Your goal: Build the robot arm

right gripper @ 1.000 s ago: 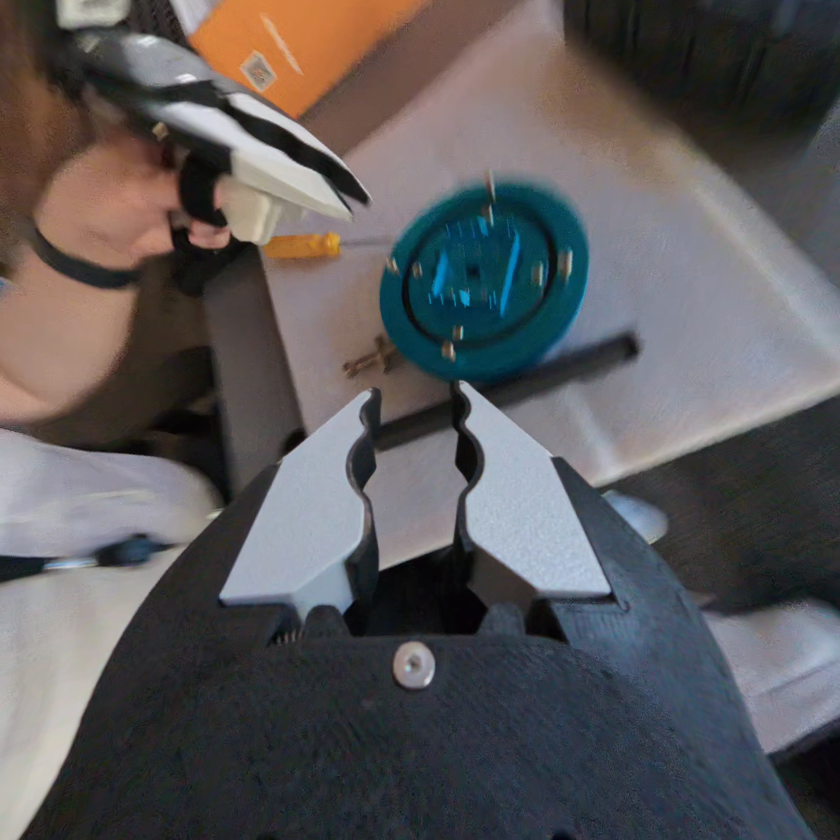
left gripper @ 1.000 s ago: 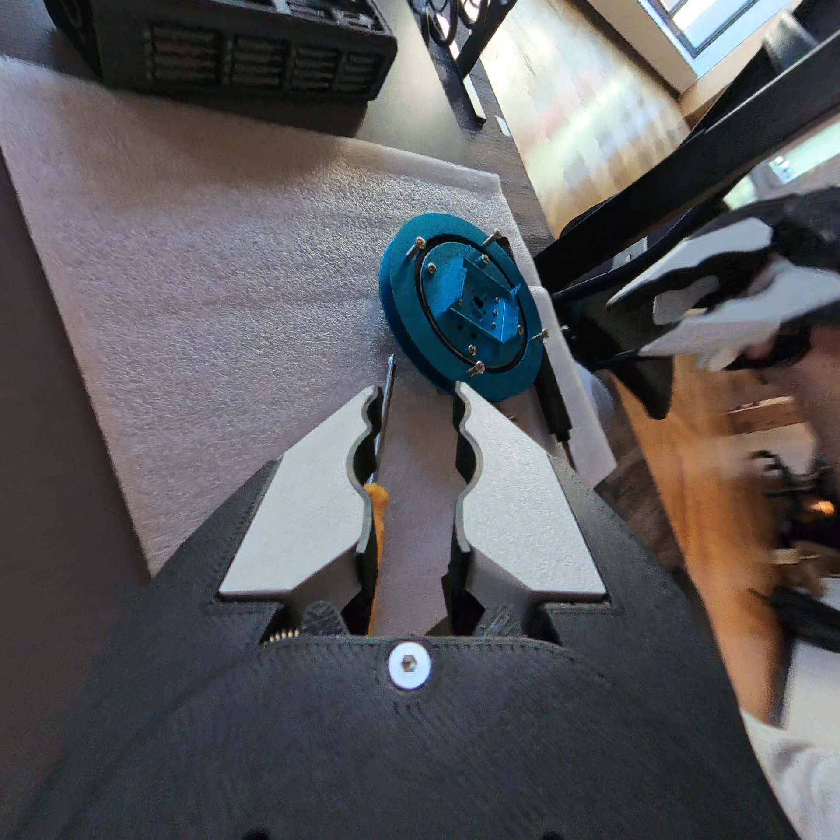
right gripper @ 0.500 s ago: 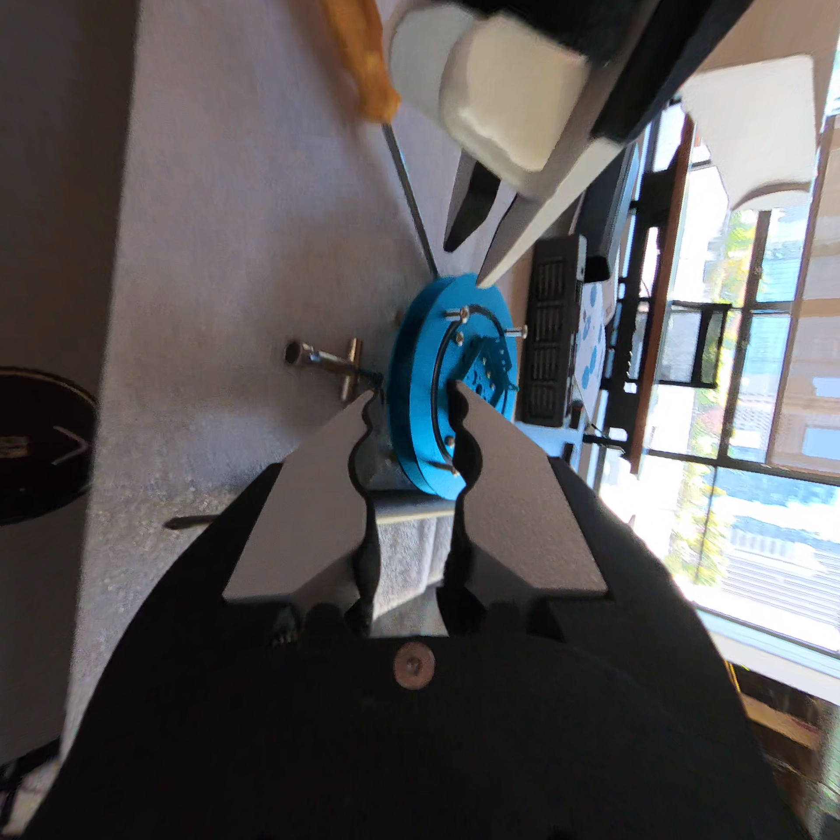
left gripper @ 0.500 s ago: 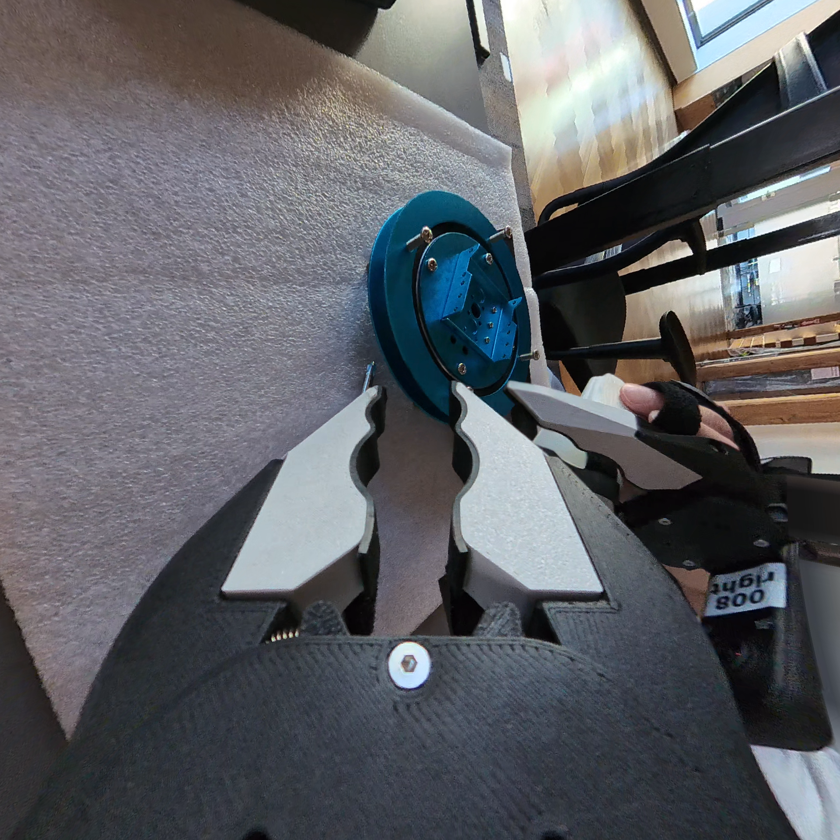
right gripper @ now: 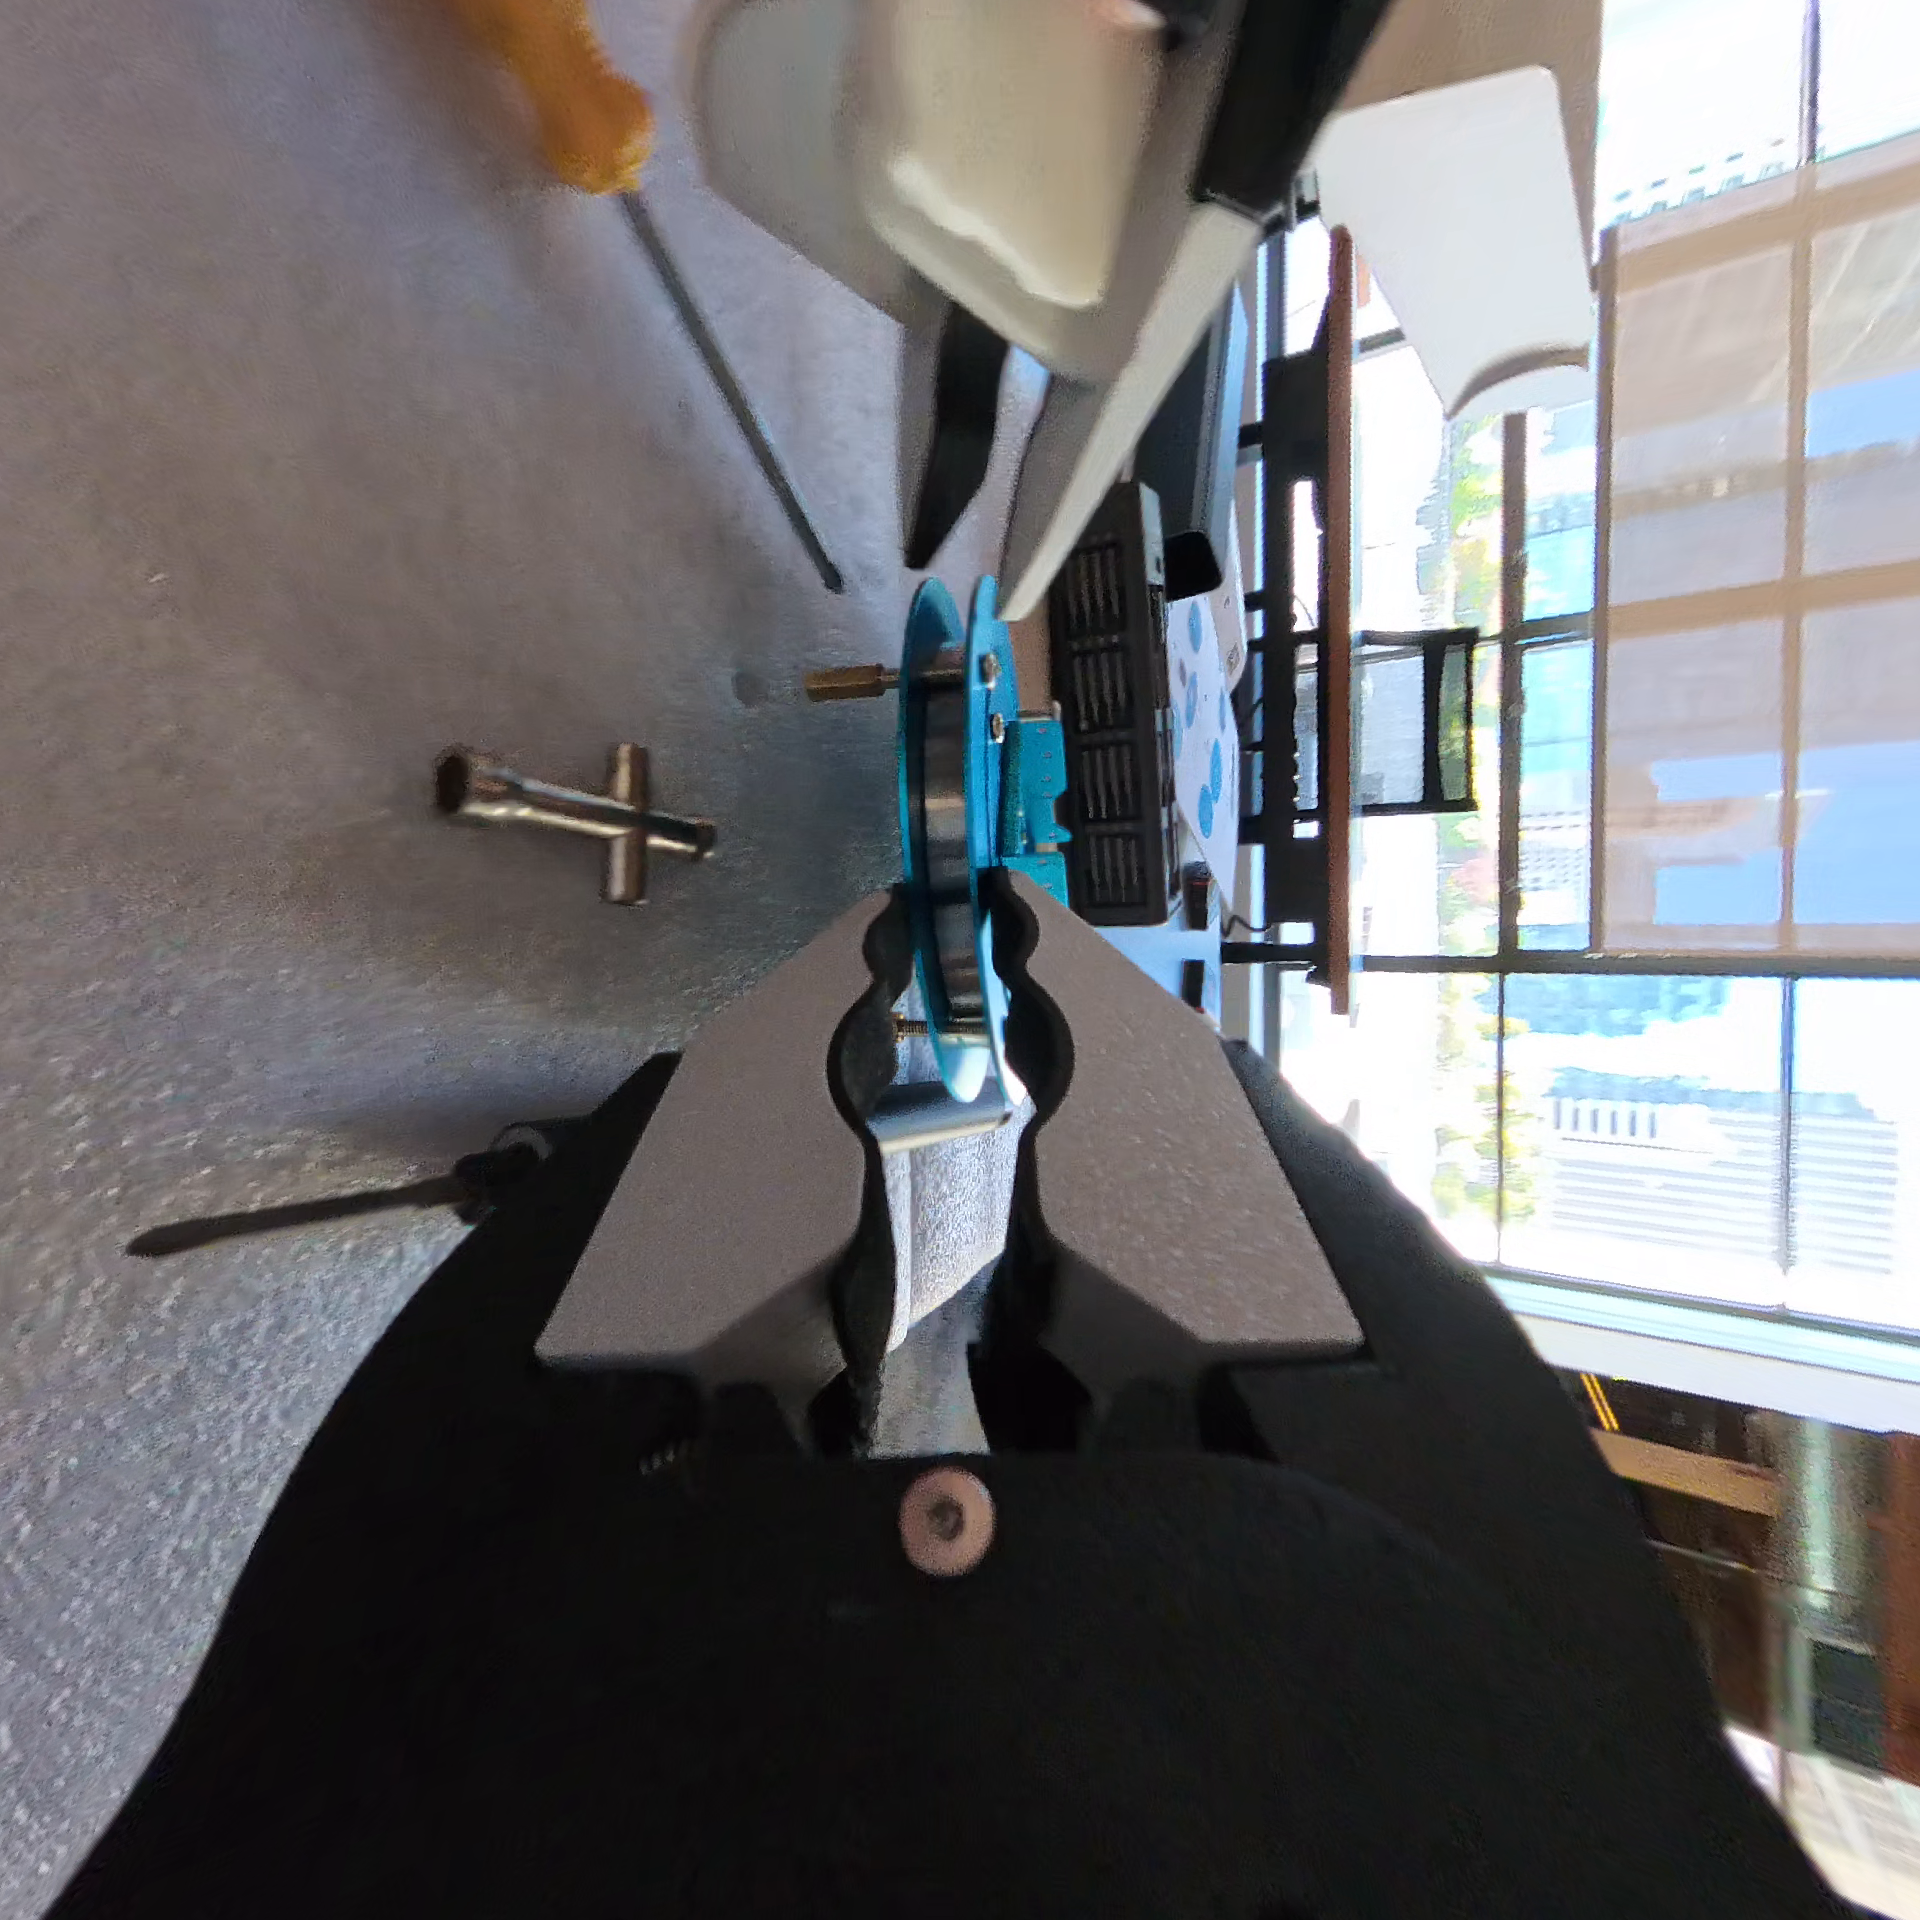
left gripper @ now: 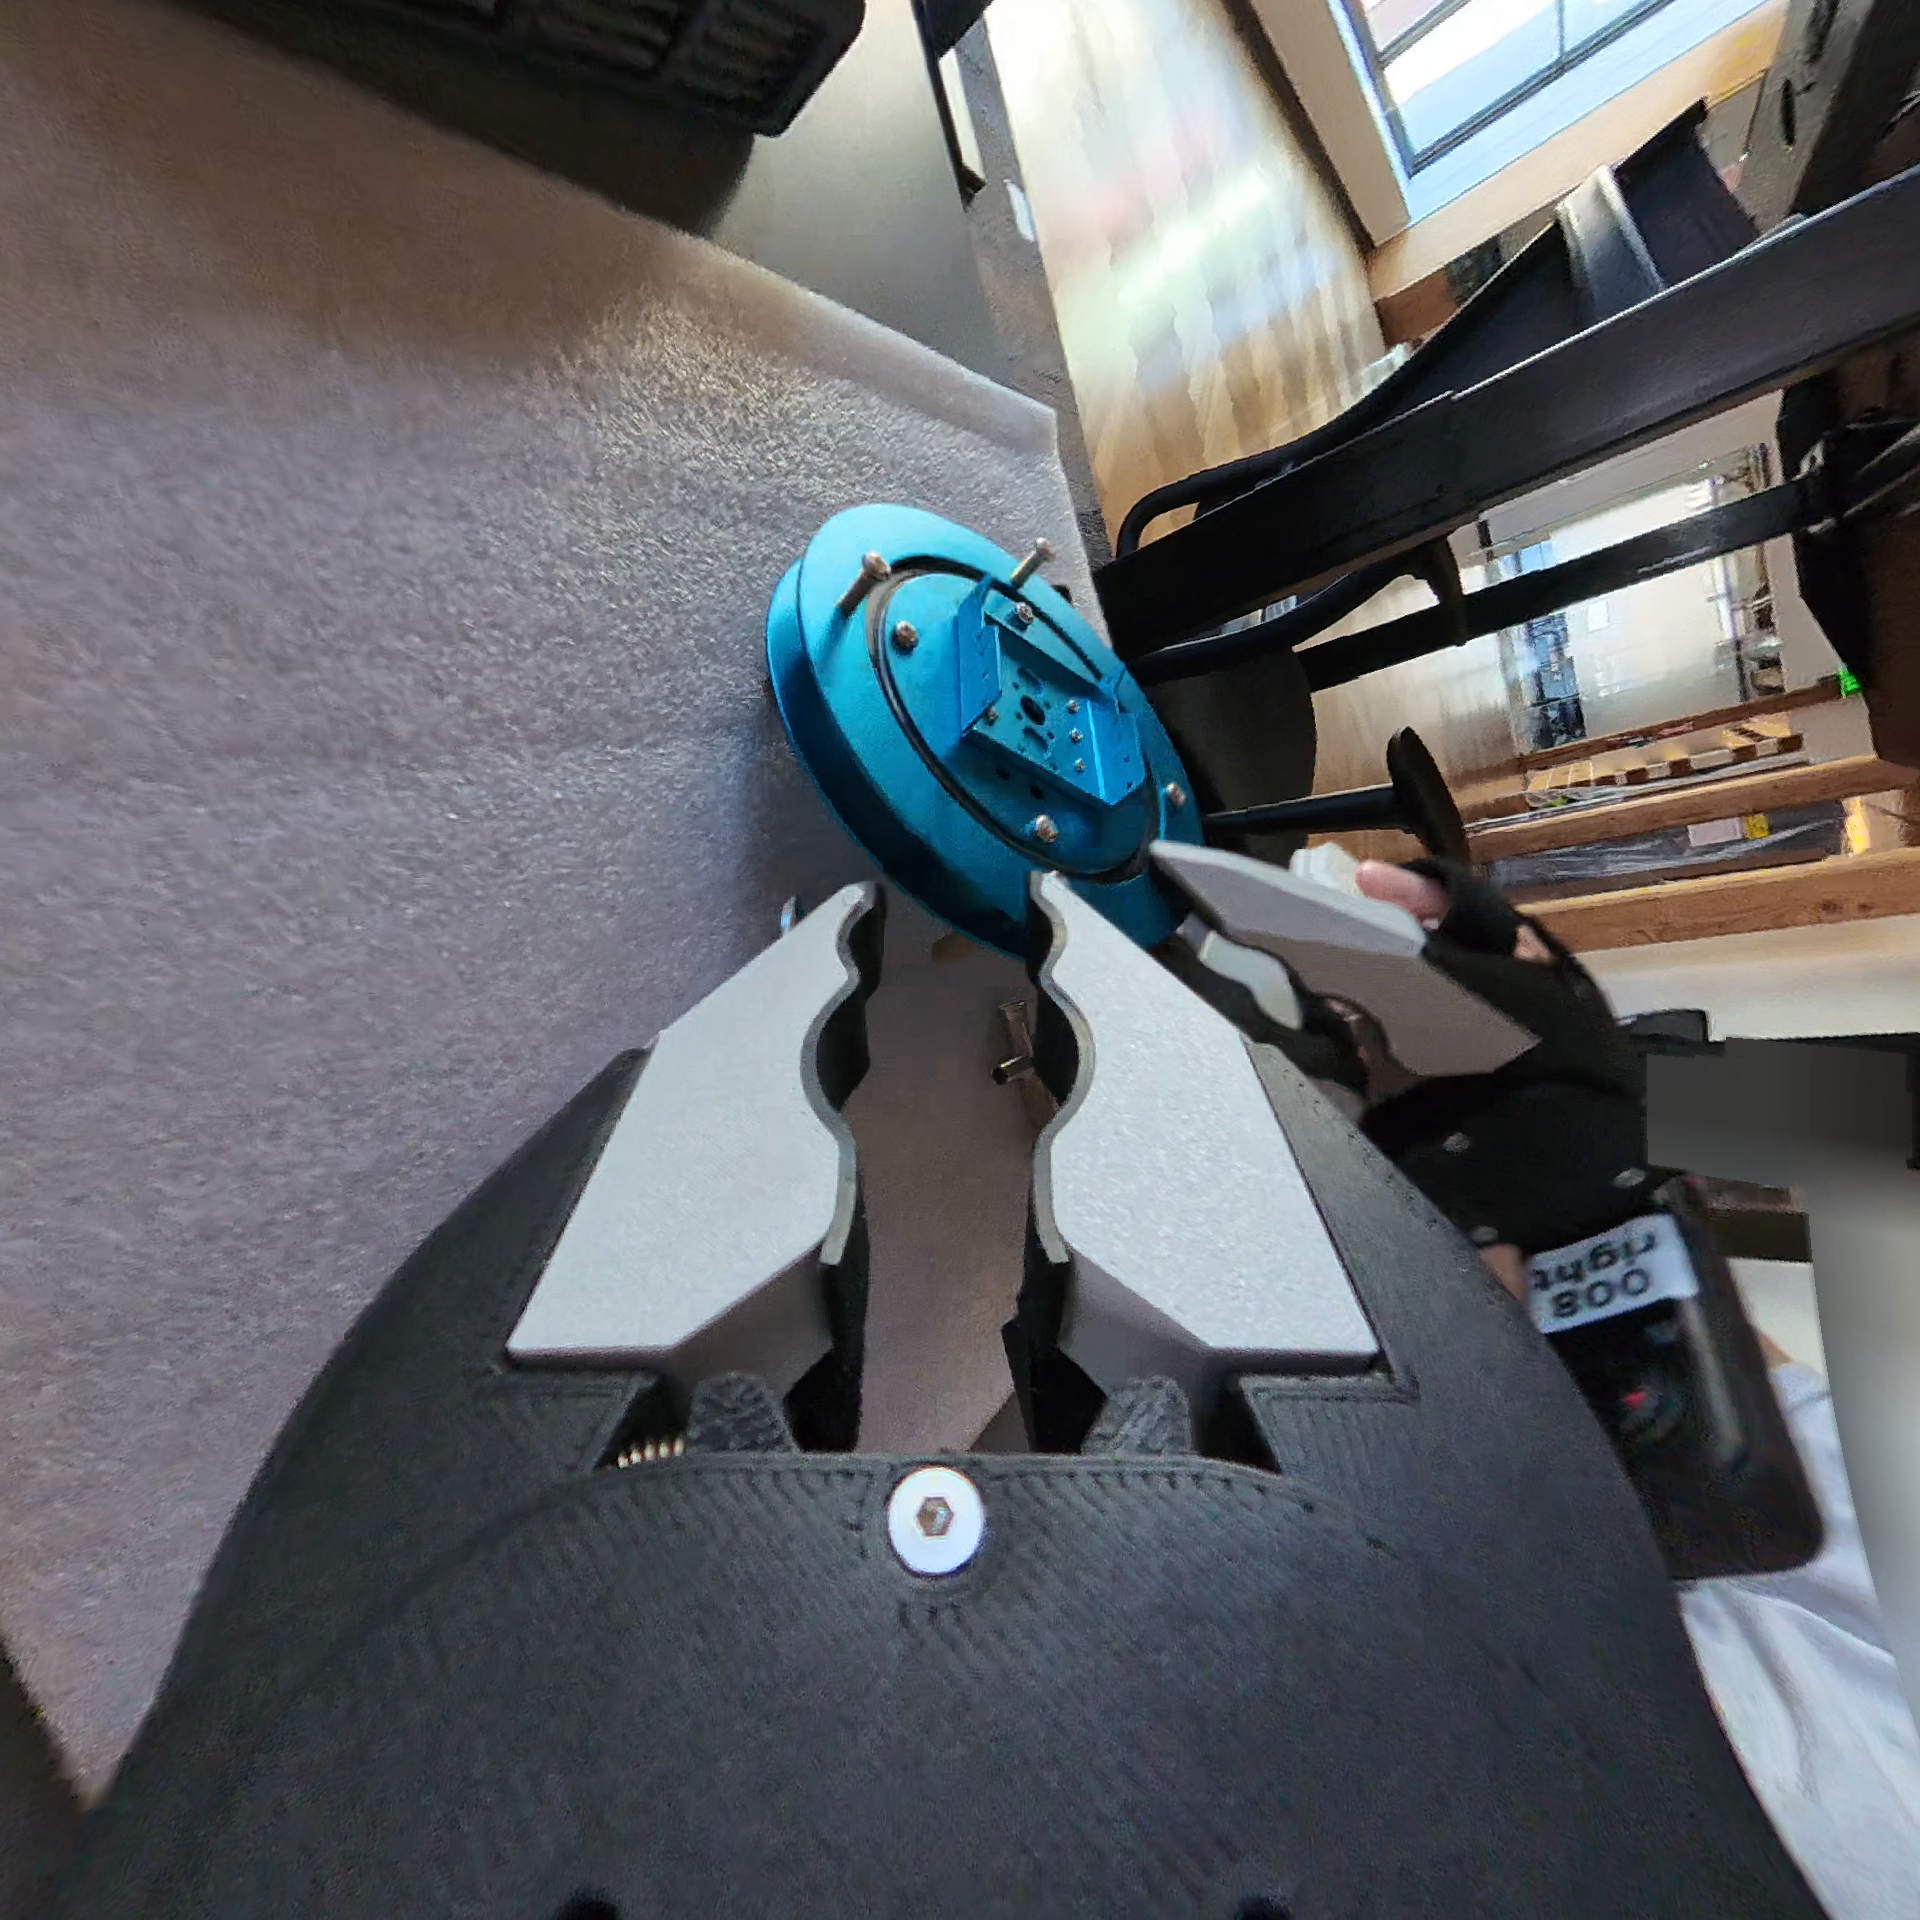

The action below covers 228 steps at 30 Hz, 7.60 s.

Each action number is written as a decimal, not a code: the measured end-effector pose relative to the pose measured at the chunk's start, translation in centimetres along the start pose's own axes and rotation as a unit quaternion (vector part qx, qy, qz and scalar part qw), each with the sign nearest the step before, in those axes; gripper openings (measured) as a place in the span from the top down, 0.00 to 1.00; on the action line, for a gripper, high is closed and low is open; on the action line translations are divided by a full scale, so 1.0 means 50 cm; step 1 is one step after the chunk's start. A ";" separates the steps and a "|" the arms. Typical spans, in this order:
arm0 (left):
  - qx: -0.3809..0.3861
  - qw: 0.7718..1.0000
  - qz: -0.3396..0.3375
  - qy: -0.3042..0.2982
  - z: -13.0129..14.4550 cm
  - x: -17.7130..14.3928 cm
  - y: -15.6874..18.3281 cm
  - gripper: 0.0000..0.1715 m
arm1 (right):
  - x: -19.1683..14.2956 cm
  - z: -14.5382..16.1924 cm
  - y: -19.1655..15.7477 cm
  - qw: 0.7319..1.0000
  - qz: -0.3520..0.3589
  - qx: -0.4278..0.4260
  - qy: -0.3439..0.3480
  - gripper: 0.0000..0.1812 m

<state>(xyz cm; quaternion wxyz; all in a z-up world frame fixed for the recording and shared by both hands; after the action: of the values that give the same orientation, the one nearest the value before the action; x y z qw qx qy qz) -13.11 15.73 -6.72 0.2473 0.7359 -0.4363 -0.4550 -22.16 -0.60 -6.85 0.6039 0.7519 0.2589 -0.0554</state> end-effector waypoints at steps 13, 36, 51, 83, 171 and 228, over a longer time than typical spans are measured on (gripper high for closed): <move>0.195 0.975 -0.053 0.093 0.044 -0.003 0.046 0.79 | 0.021 0.016 0.092 0.982 -0.030 0.185 0.033 0.94; 0.316 0.936 -0.111 0.109 -0.039 0.051 0.092 0.98 | 0.084 0.029 0.164 0.968 -0.134 0.208 0.046 0.92; 0.398 0.909 -0.111 0.056 -0.054 0.001 0.119 0.98 | 0.050 -0.015 0.167 0.892 -0.111 0.437 0.033 0.94; 0.424 0.904 -0.019 0.044 -0.066 0.017 0.114 0.98 | 0.059 0.097 0.158 0.703 -0.295 0.599 0.244 0.82; 0.487 0.868 0.096 0.002 -0.086 -0.019 0.035 0.98 | -0.053 -0.025 0.112 0.854 -0.036 0.516 0.049 0.81; 0.493 0.867 0.072 -0.008 -0.084 -0.024 0.036 0.97 | -0.018 0.092 0.044 0.736 -0.217 0.635 -0.093 0.92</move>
<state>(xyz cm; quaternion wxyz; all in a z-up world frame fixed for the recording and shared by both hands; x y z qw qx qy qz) -10.41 15.76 -2.87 -0.1189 0.7249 -0.6576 -0.1673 -20.86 -5.51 -5.81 -0.0210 0.8750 0.2622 -0.4063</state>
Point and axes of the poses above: each gripper's, where its closed fingertips meet, x out along the fingers, z out of its underside, y = z × x across the jaws, the point moved 10 cm from there along -x, back along the fingers, and after that the axes turned 1 degree about y, right-handed, at the moved point
